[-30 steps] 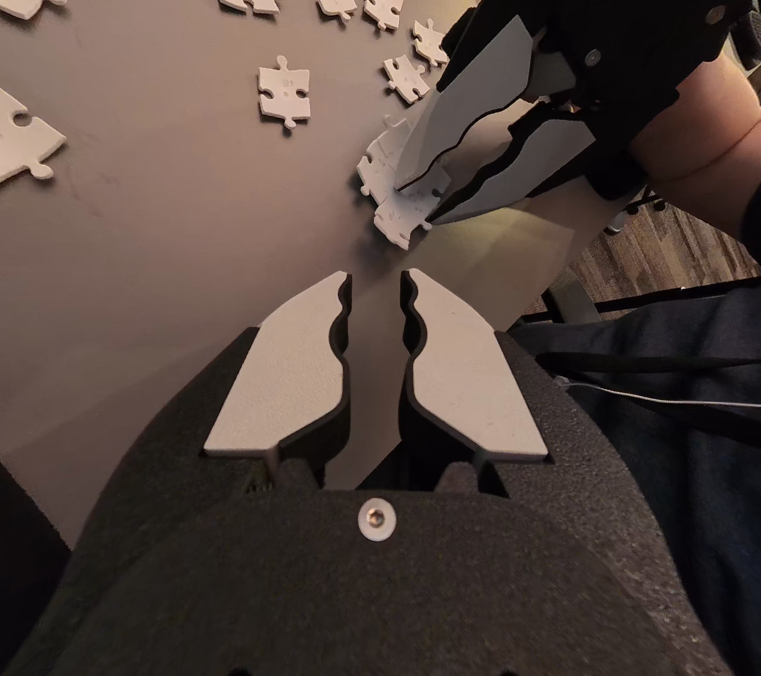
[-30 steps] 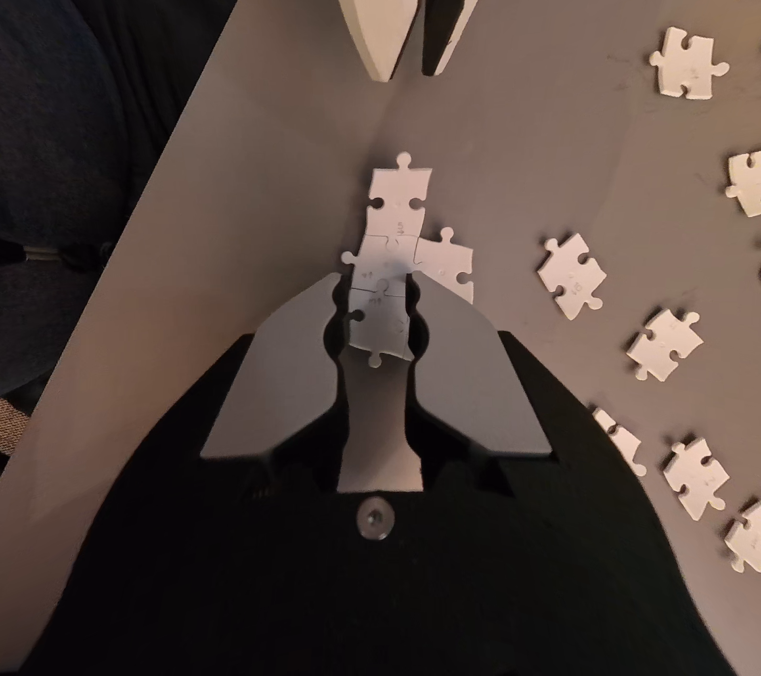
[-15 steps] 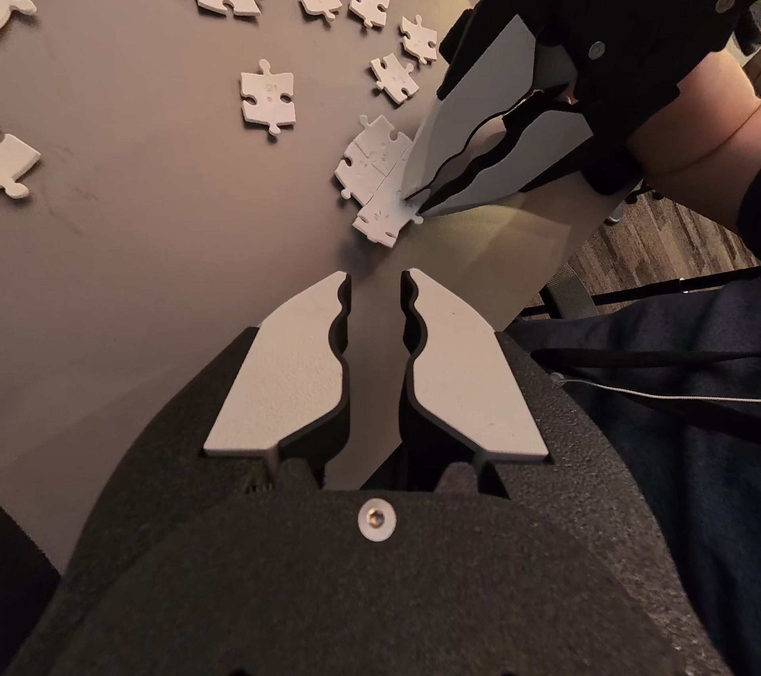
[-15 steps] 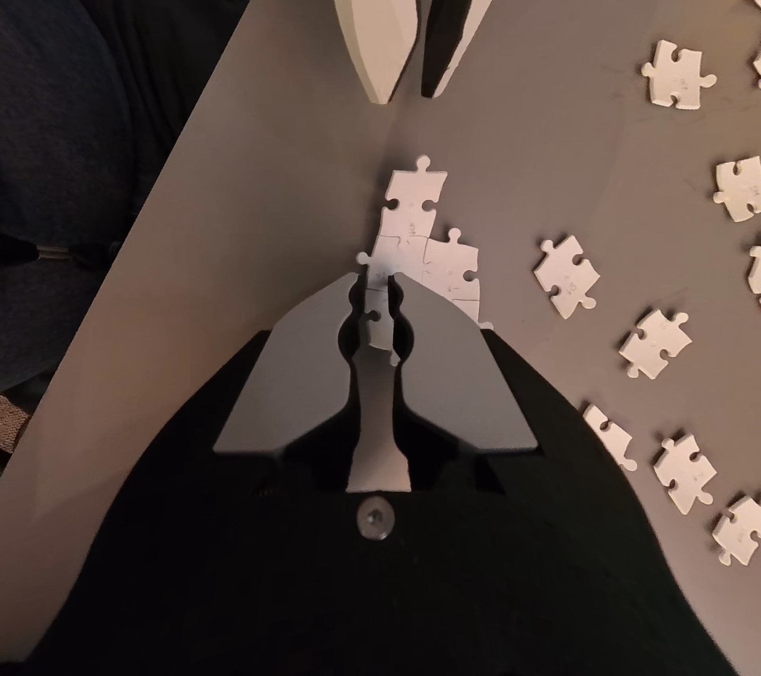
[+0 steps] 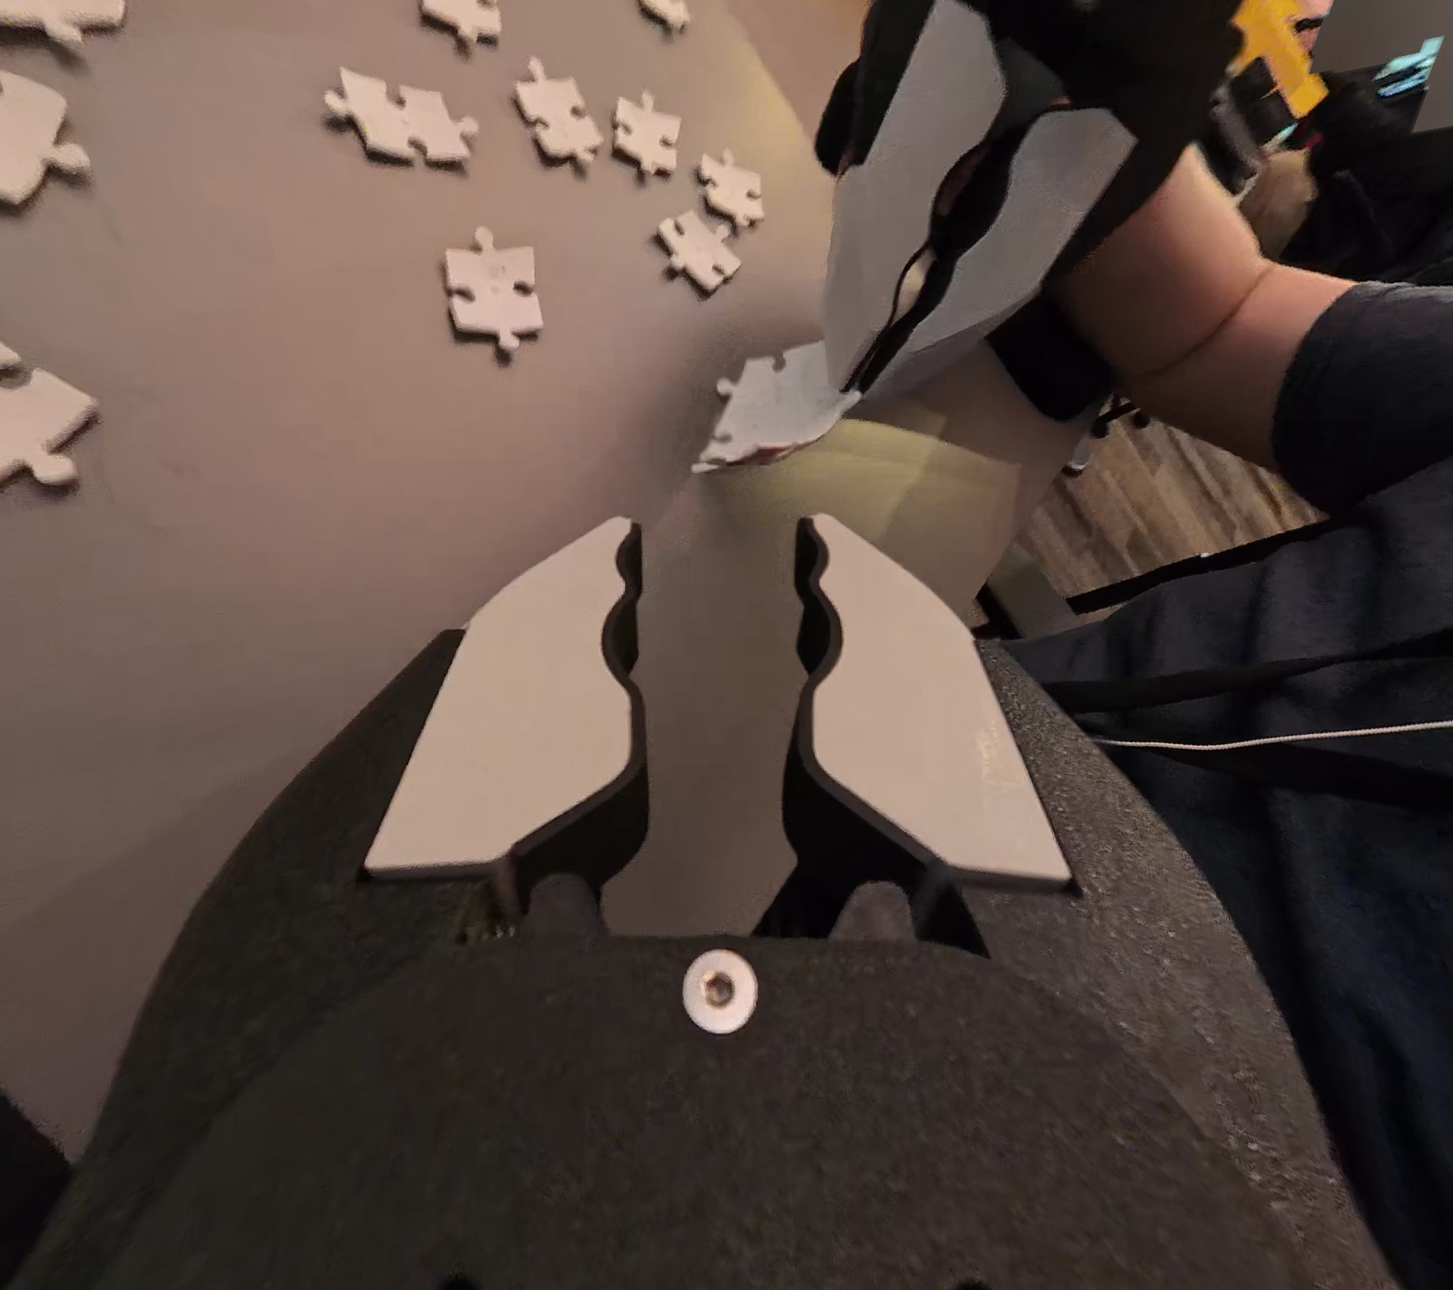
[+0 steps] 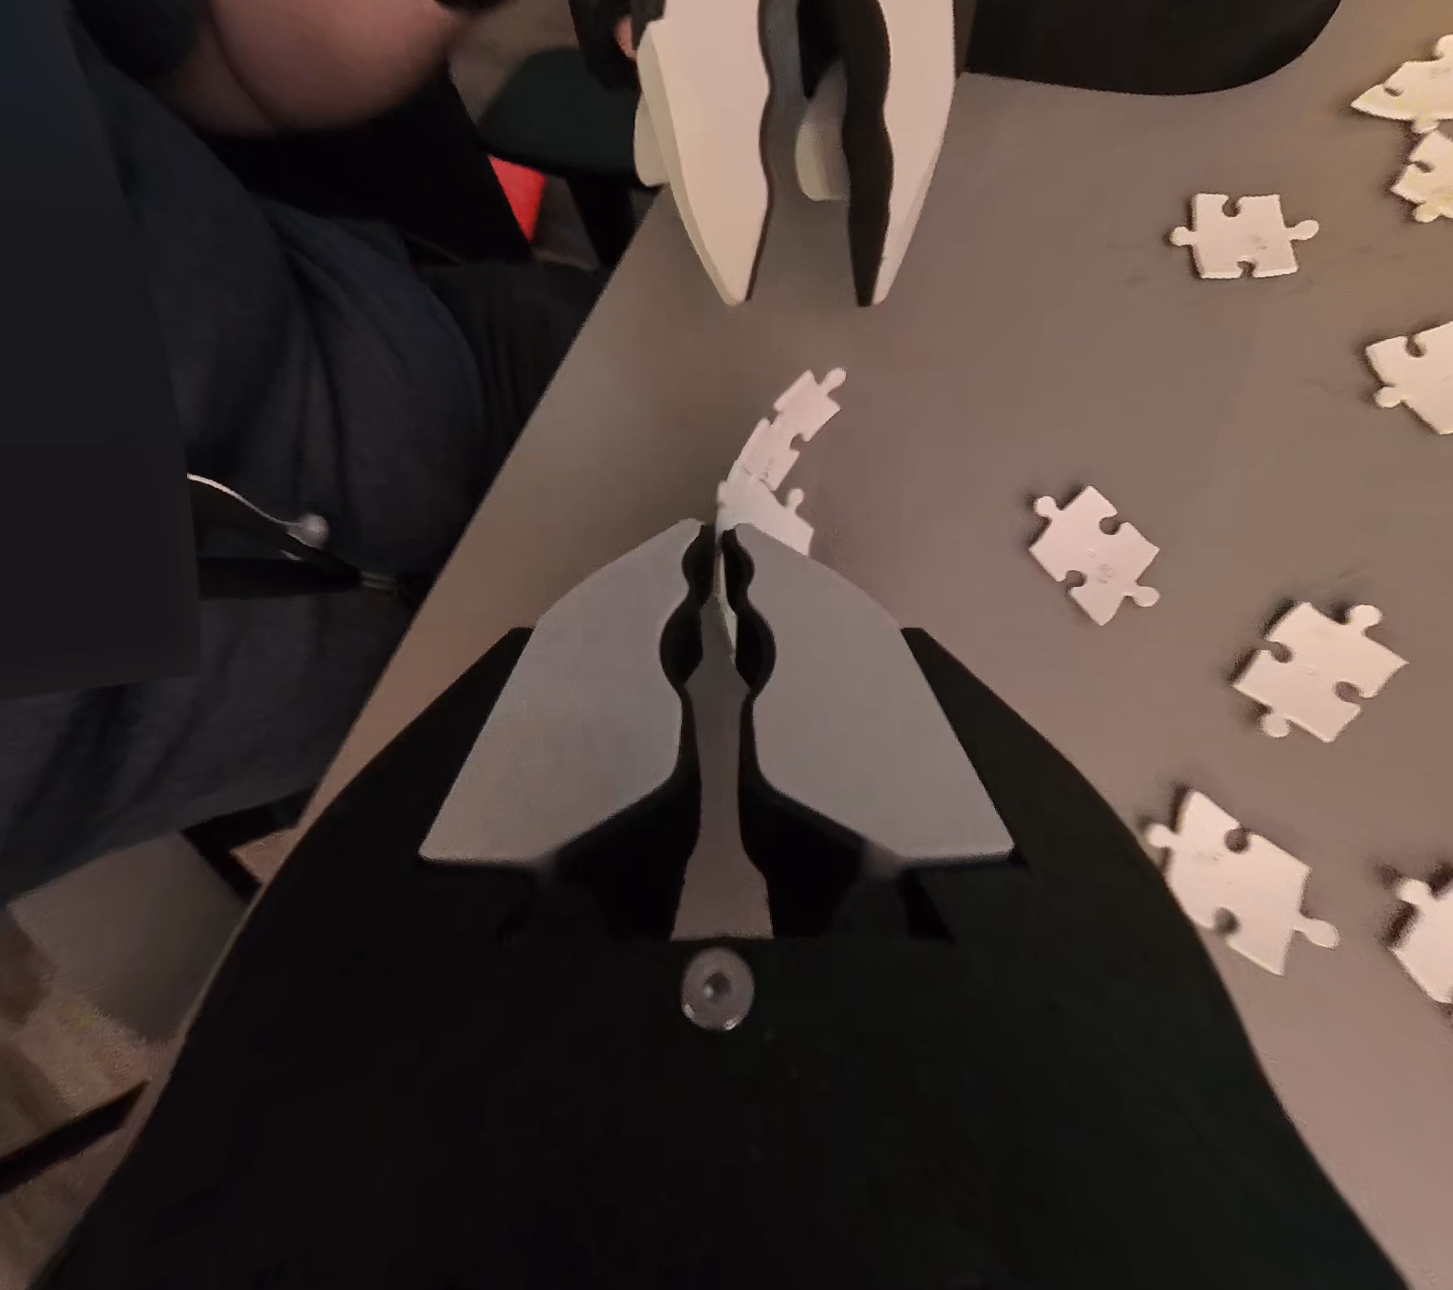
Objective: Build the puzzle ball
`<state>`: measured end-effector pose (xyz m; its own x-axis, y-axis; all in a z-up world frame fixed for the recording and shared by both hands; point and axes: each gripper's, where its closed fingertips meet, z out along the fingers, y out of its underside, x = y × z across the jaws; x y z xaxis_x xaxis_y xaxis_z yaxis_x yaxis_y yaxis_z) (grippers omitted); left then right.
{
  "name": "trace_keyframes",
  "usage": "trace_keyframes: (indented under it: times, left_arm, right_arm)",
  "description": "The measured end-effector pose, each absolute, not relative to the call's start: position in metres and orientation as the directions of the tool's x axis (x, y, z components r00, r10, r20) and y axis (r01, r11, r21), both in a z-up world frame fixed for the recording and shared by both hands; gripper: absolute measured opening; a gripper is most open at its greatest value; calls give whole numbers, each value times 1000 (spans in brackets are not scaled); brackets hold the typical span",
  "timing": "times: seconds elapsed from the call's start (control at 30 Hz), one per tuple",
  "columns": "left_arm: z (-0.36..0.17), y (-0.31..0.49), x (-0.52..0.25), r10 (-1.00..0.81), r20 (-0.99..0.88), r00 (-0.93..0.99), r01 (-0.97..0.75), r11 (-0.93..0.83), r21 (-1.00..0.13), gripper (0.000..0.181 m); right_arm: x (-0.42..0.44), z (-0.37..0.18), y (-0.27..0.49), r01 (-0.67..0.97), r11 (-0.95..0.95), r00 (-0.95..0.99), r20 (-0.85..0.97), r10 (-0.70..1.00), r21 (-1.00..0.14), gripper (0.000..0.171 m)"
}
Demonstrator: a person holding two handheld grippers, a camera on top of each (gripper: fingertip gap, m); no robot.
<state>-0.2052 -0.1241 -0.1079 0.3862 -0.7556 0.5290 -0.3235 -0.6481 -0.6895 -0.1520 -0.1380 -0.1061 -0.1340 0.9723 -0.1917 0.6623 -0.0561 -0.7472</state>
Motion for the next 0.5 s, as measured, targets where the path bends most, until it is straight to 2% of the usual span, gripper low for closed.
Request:
trace_keyframes:
  times: [0.17,0.33,0.5]
  left_arm:
    - [-96,-114,-205,-824,489,287,-272,-559,-783,52]
    - [-93,-121,-191,-863,472,178,-289,-504,-814,52]
    - [-72,-134,-171,-844,537,4,-190,-527,-828,49]
  right_arm:
    - [-146,-93,-133,589,-204,-145,-351,925,-782,3]
    - [-141,-76,-134,515,-302,-209,-459,864,-802,3]
    - [-140,-56,-137,428,-364,-293,-508,810,-827,3]
